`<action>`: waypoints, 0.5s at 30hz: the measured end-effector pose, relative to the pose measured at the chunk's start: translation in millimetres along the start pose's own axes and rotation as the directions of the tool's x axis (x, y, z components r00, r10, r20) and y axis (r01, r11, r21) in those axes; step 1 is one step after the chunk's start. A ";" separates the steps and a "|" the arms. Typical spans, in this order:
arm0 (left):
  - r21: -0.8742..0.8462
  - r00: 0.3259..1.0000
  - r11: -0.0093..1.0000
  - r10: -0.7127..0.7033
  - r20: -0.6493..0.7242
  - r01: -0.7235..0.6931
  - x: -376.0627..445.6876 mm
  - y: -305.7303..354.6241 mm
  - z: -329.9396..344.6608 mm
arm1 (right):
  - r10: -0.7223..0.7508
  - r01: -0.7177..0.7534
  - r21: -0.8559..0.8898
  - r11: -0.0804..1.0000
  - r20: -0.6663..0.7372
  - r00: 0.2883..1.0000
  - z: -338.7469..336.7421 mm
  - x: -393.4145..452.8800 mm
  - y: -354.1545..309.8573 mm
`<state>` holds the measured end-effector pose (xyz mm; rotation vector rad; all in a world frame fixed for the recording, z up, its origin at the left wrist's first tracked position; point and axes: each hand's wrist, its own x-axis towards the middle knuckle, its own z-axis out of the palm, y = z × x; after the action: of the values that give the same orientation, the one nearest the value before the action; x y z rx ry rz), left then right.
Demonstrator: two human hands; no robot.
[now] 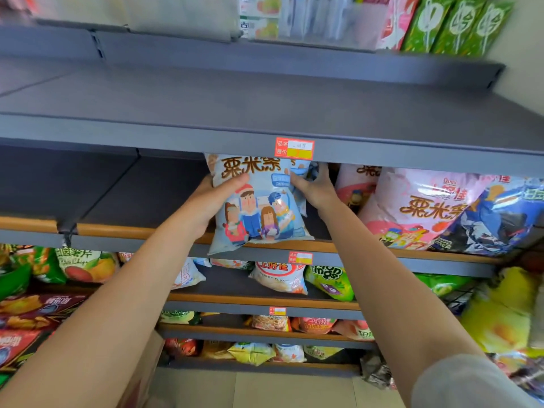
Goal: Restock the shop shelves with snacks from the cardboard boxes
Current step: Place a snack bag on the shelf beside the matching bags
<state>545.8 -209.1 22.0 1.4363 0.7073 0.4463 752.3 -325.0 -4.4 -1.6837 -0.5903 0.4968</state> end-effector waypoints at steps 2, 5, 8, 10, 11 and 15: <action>-0.002 1.000 1.000 0.009 0.019 -0.009 -0.1 1.1 -1.0 | 0.003 -0.003 0.018 1.000 -0.008 1.000 2.4 -0.1 0.3; 0.007 0.999 1.000 0.023 0.037 -0.023 0.6 1.7 -4.2 | -0.015 0.012 -0.041 0.999 -0.070 0.997 3.9 0.4 -0.1; 0.000 0.998 0.999 0.039 0.057 -0.039 4.4 -0.6 -8.1 | -0.039 0.028 -0.113 0.993 -0.096 0.995 3.7 6.1 4.3; -0.018 0.996 0.999 0.050 0.072 -0.049 5.7 -2.4 -10.6 | -0.035 0.031 -0.064 0.997 -0.061 0.998 6.1 5.4 4.4; -0.022 0.995 0.998 0.055 0.081 -0.053 6.8 -3.6 -11.9 | -0.026 0.024 -0.044 0.999 -0.044 0.999 6.3 4.7 5.3; -0.054 0.993 0.997 0.056 0.107 -0.050 11.5 -8.8 -16.3 | -0.050 0.050 -0.005 0.999 -0.051 0.997 6.9 12.1 14.9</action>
<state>542.0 -190.4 11.6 1.4221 0.5681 0.4213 759.1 -314.4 -20.4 -1.6762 -0.5953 0.4158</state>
